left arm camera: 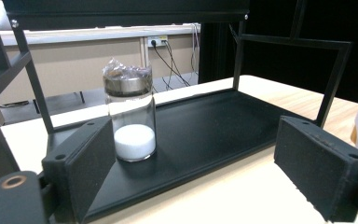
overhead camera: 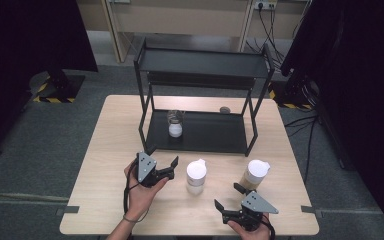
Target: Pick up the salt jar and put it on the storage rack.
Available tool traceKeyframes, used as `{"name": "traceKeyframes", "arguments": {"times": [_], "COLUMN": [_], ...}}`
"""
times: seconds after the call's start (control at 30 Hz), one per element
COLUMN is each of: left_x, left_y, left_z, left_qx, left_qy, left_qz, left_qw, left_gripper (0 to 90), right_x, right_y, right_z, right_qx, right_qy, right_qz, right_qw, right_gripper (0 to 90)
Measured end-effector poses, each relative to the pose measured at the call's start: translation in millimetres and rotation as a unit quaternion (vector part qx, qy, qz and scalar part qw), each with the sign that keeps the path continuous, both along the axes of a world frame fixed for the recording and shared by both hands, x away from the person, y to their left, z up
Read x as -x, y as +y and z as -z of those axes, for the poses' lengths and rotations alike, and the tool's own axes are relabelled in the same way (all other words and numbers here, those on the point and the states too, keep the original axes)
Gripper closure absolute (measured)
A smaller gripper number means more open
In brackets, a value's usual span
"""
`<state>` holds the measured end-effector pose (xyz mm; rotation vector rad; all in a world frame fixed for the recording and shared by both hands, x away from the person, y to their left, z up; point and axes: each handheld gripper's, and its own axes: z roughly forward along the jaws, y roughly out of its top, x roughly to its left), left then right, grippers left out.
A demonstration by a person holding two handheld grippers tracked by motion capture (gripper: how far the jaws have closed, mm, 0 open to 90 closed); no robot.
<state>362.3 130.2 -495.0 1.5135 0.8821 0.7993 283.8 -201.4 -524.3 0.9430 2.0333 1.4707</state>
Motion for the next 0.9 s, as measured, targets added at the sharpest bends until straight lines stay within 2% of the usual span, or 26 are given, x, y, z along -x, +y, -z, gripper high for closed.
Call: {"name": "traceKeyframes", "arguments": {"times": [0.5,0.9], "left_x": [16.5,29.6], "left_y": [7.1,12.8], "left_z": [10.6,24.5], "left_qx": [-0.008,0.002], "left_qy": [0.013,0.027], "left_qz": [0.009,0.011], "left_qw": [0.9998,0.9996], "left_gripper": [12.1,12.1], "right_x": [0.2,0.3], "right_y": [0.2,0.3], "right_z": [0.0,0.0], "right_qx": [0.001,0.001], "right_qy": [0.000,-0.001], "right_qz": [0.000,0.000], "right_qw": [1.0000,1.0000], "right_gripper": [8.9,8.9]}}
